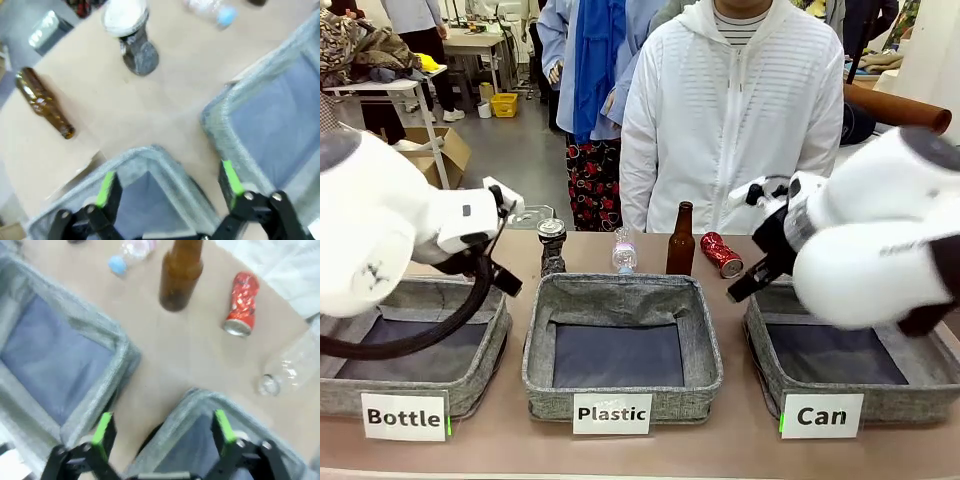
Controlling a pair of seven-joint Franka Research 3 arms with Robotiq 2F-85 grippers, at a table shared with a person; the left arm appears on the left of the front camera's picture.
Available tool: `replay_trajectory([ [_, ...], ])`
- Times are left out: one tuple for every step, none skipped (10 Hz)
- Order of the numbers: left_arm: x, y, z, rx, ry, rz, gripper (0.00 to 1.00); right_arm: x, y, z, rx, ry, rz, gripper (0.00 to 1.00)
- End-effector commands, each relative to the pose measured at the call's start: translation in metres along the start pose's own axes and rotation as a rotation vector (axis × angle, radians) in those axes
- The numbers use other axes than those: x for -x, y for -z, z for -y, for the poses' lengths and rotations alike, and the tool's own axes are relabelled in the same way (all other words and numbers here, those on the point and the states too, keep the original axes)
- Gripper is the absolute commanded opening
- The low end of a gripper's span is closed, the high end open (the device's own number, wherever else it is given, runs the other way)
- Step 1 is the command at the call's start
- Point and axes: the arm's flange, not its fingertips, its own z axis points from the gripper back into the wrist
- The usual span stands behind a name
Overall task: Sort the can waste into the basket.
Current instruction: Pick up the can waste from the table and place it in the right Fabric basket.
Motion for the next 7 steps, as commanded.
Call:
replay_trajectory([
  [-0.008, -0.115, 0.001, 0.232, -0.07, -0.054, 1.0, -0.017, -0.113, 0.013, -0.032, 0.211, -0.001, 1.0],
  [-0.004, -0.16, 0.004, 0.296, -0.067, -0.006, 1.0, -0.011, -0.161, 0.014, -0.134, 0.261, 0.006, 1.0],
  [0.012, -0.197, 0.001, 0.413, -0.05, 0.018, 1.0, 0.005, -0.199, 0.022, -0.22, 0.315, -0.026, 1.0],
  [0.028, -0.219, -0.023, 0.528, -0.037, 0.047, 1.0, 0.028, -0.222, 0.045, -0.31, 0.407, 0.018, 1.0],
  [0.052, -0.23, -0.06, 0.594, -0.084, 0.096, 1.0, 0.065, -0.23, 0.092, -0.43, 0.494, 0.114, 1.0],
  [0.077, -0.226, -0.098, 0.703, -0.173, 0.16, 1.0, 0.102, -0.223, 0.142, -0.552, 0.638, 0.184, 1.0],
  [0.103, -0.22, -0.131, 0.747, -0.294, 0.232, 1.0, 0.138, -0.214, 0.181, -0.634, 0.773, 0.256, 1.0],
])
